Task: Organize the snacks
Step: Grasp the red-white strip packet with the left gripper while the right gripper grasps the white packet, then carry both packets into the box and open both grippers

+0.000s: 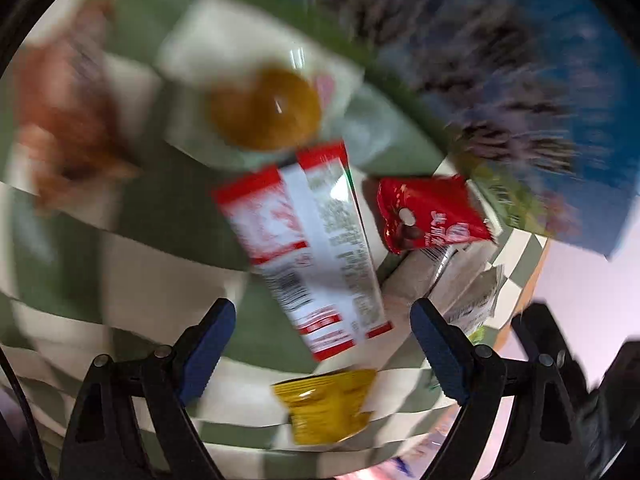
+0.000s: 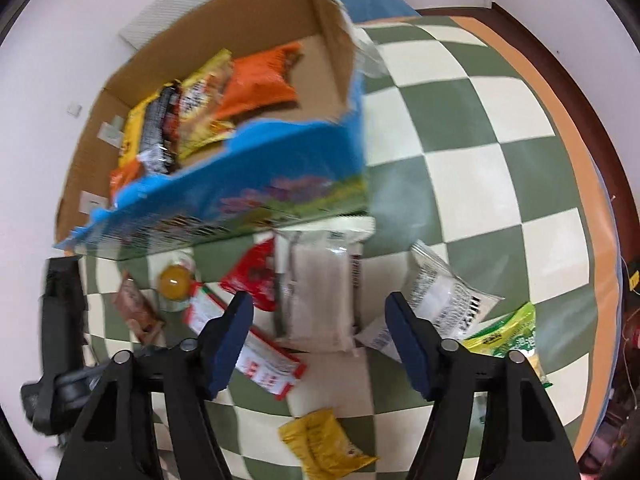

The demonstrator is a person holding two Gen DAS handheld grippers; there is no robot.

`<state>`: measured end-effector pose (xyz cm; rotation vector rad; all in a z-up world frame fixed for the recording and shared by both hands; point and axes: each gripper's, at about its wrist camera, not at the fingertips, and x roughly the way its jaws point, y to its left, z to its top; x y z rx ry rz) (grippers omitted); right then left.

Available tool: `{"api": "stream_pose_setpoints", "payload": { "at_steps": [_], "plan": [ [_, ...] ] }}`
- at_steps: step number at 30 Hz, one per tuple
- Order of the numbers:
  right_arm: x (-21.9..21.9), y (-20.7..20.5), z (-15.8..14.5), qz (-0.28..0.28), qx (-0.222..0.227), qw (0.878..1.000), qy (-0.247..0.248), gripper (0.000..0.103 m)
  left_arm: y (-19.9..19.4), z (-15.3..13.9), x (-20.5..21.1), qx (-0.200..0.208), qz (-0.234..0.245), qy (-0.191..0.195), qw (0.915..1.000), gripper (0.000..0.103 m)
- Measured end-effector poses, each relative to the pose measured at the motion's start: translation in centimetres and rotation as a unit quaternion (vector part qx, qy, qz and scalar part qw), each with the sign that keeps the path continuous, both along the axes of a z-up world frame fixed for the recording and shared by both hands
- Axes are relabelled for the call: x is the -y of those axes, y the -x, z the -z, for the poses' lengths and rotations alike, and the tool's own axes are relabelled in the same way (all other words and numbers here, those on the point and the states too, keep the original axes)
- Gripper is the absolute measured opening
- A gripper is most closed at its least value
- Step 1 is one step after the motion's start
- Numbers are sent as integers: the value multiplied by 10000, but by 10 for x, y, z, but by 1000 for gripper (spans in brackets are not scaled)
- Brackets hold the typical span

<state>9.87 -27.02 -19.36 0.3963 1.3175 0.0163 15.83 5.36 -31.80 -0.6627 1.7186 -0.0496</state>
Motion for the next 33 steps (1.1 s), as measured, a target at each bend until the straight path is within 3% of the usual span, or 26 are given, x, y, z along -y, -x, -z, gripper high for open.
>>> {"api": "stream_pose_setpoints", "payload": {
  "at_steps": [2,6,8,11,14,17,20,22,25,27,30,33],
  "plan": [
    [3,2,5,10,-56,10000,61,69,-3,13,8,-91,-93,53,9999,89],
    [11,4,13,19,-167,9998,123,69,-4,19,19,48,-71,-315,9995,86],
    [12,2,18,3,-244,9997,60,69,-1,15,25,224,187,-512,9983,69],
    [8,-5,29,-76,-336,9994,4,69,6,10,30,437,839,-808,9922,59],
    [-1,-16,45,-158,-494,9986,-43,70,14,6,36,632,1653,-1389,9744,59],
    [-9,-27,65,-173,-699,9971,-230,70,25,6,37,733,2309,-1939,9506,59],
    [-17,-34,79,-190,-815,9961,-268,69,32,7,32,772,2526,-2199,9391,59],
    [-19,-33,81,-212,-774,9967,-115,61,36,9,24,682,2357,-2096,9465,59],
    [-23,-24,82,-459,-791,9958,62,58,37,16,5,510,1716,-1579,9711,65],
    [-25,-14,84,-574,-924,9941,52,58,39,18,-4,499,1289,-1346,9812,65],
    [-28,8,88,-761,-1118,9908,3,58,42,22,-8,523,1079,-1291,9844,65],
    [-28,29,91,-865,-1300,9877,-85,58,44,25,-8,559,1223,-1502,9795,65]
  ]
}}
